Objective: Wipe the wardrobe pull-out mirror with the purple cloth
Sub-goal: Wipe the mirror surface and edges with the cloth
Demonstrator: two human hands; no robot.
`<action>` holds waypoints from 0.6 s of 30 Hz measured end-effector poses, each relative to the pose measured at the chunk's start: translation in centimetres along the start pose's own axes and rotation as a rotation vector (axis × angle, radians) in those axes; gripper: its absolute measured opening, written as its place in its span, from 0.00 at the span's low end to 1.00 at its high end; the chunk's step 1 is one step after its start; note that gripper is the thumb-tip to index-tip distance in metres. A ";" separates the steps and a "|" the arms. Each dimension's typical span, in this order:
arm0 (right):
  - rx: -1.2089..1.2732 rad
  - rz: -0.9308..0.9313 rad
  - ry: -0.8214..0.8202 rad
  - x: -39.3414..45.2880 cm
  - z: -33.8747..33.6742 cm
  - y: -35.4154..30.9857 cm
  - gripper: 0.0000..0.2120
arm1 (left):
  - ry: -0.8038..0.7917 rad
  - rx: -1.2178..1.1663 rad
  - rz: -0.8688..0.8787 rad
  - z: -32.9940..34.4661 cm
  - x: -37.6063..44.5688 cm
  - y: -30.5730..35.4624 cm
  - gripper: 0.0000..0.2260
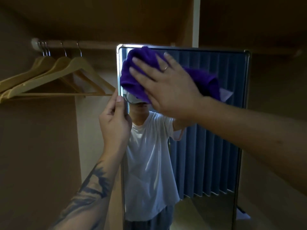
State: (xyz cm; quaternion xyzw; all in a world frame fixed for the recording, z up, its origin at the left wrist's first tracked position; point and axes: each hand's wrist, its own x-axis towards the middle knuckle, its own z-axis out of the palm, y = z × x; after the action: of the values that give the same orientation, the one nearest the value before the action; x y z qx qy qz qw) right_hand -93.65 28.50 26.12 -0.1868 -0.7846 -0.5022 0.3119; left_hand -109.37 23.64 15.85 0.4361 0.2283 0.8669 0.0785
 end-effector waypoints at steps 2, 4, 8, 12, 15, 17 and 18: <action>-0.041 -0.176 -0.038 -0.6 0.6 -1.1 0.34 | -0.009 0.012 0.009 -0.1 0.0 0.0 0.14; -0.056 -0.304 -0.060 -0.1 0.4 1.2 0.34 | -0.017 0.027 0.001 -0.1 0.1 -0.1 0.14; -0.012 -0.041 0.068 -0.2 0.5 4.3 0.30 | 0.019 0.091 0.031 0.2 -0.1 0.1 0.20; -0.011 -0.161 0.041 -3.6 2.2 2.1 0.33 | 0.028 0.098 0.031 0.3 -0.3 0.0 0.13; -0.107 -0.268 -0.007 -3.8 1.8 5.1 0.35 | 0.024 0.152 0.049 0.3 -0.6 0.2 0.16; -0.060 -0.105 0.039 -3.4 1.5 6.4 0.33 | 0.028 0.204 0.087 0.3 -0.7 0.1 0.13; -0.025 -0.017 0.058 -3.5 1.4 6.3 0.33 | 0.029 0.228 0.107 0.2 -0.6 0.0 0.12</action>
State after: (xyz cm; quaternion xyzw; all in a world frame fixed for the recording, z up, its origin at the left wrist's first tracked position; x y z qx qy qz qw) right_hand -87.71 32.55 27.52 -0.1695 -0.7704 -0.5198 0.3278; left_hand -108.82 23.51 15.51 0.4410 0.3029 0.8446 -0.0215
